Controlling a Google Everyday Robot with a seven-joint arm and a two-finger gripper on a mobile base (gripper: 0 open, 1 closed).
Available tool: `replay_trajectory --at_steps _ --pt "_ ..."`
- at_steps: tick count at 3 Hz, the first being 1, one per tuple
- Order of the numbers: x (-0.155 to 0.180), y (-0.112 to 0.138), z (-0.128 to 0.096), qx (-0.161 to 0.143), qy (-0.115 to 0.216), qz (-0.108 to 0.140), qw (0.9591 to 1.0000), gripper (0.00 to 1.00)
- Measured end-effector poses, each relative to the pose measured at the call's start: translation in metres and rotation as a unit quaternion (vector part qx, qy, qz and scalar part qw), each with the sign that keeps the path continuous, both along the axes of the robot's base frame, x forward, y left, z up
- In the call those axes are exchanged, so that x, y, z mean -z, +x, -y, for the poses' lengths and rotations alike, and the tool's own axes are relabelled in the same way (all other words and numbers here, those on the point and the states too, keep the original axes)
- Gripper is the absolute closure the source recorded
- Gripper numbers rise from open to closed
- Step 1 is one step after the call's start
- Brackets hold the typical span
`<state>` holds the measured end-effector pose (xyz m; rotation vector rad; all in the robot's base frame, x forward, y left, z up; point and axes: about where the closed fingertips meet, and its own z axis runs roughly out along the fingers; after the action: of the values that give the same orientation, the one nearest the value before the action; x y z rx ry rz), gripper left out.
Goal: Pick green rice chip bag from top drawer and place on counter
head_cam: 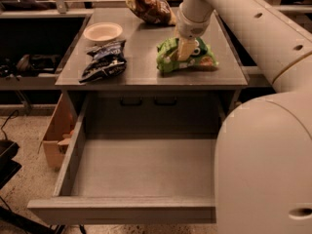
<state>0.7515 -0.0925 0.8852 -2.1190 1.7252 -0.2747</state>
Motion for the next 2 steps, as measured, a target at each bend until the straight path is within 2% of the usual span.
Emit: replay_trajectory --at_steps 2 --pt "0.0033 0.0007 -0.0003 0.0 0.0 -0.002 1.0 0.28"
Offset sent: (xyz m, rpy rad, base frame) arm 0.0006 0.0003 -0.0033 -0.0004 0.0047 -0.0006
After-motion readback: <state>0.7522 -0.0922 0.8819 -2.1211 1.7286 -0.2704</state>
